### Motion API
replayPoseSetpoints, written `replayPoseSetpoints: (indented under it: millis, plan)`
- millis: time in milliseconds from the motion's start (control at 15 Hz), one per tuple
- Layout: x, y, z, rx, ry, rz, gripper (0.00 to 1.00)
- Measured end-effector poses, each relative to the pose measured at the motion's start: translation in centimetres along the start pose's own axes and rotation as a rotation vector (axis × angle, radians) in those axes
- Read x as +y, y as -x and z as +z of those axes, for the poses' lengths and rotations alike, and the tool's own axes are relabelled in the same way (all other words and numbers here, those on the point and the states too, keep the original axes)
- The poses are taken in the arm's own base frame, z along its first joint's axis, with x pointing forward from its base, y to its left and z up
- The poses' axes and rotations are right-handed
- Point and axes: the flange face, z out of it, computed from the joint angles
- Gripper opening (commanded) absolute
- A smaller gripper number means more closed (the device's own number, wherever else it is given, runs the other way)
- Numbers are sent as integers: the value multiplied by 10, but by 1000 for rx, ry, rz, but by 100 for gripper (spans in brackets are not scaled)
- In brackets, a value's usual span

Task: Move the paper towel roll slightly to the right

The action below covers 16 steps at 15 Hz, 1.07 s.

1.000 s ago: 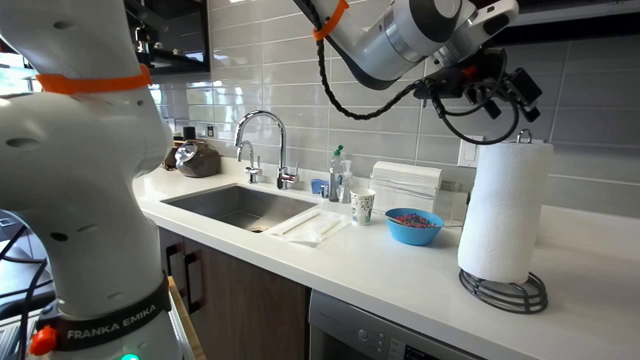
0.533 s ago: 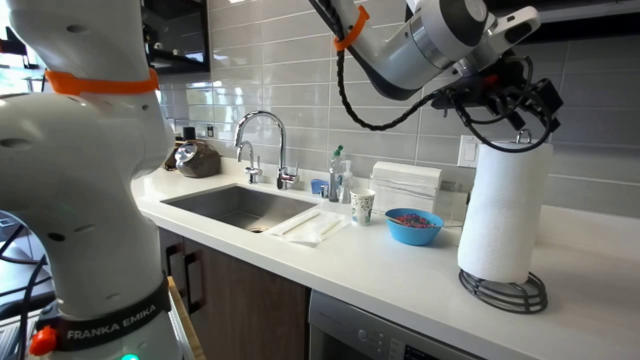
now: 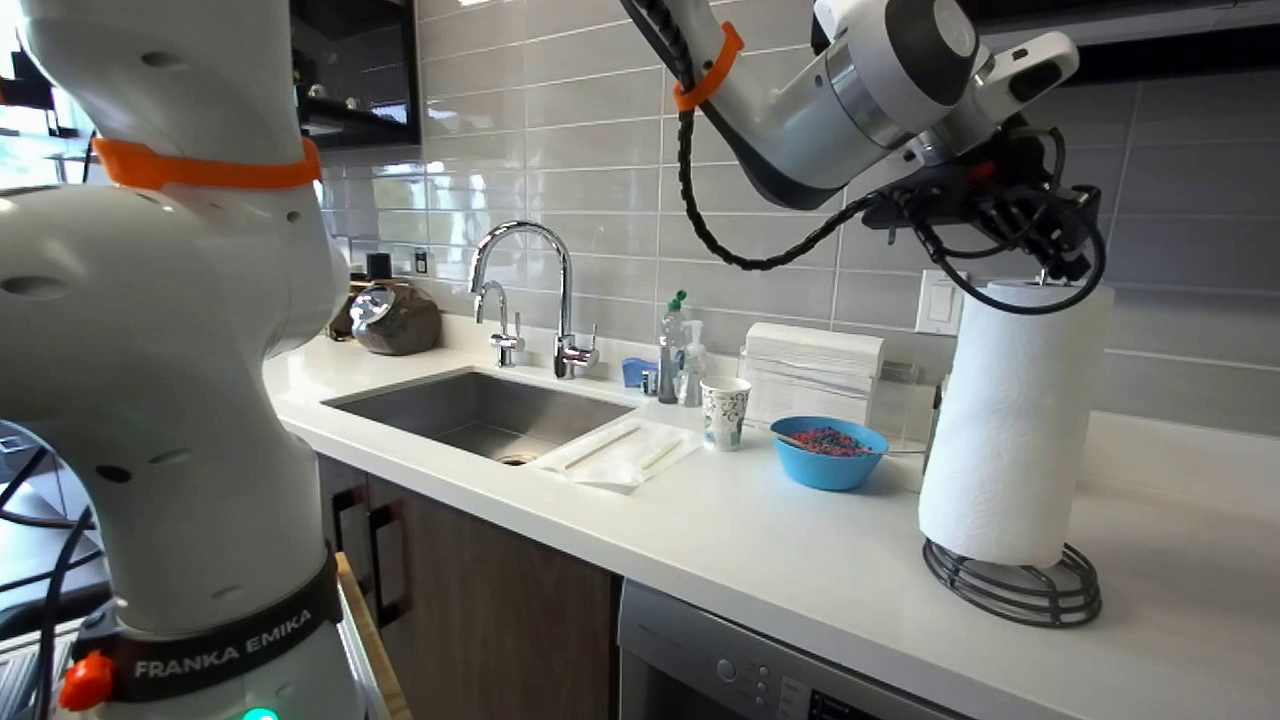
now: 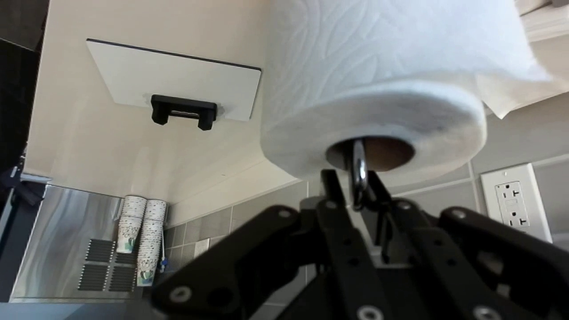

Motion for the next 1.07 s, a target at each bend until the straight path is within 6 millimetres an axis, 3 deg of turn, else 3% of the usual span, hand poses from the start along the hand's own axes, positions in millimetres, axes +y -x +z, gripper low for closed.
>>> replayPoseSetpoints:
  millis: [200, 333, 1067]
  plan:
    - [-2, -2, -1, -3, 8, -11, 15]
    - [-4, -3, -1, -6, 12, -18, 1]
    - [-8, -9, -3, -57, 62, -12, 2]
